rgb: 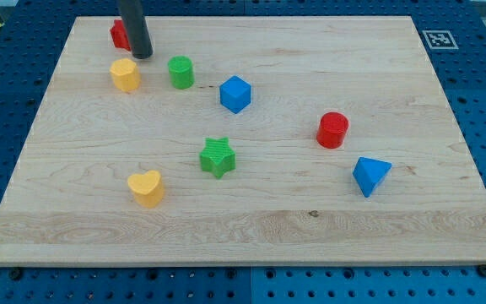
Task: Push the hexagon closer to the red star
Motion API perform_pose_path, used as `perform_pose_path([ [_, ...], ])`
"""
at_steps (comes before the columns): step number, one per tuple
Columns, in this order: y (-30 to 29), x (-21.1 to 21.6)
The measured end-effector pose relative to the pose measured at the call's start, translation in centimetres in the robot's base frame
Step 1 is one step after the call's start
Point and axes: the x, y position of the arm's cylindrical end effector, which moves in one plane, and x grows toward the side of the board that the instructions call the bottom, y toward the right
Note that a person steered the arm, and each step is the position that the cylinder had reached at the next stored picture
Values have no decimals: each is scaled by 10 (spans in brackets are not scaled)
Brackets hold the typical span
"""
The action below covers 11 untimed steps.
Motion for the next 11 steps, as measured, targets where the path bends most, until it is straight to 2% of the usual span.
perform_pose_path([
  [4,23,27],
  [7,26,104],
  [9,-29,92],
  [11,-25,58],
])
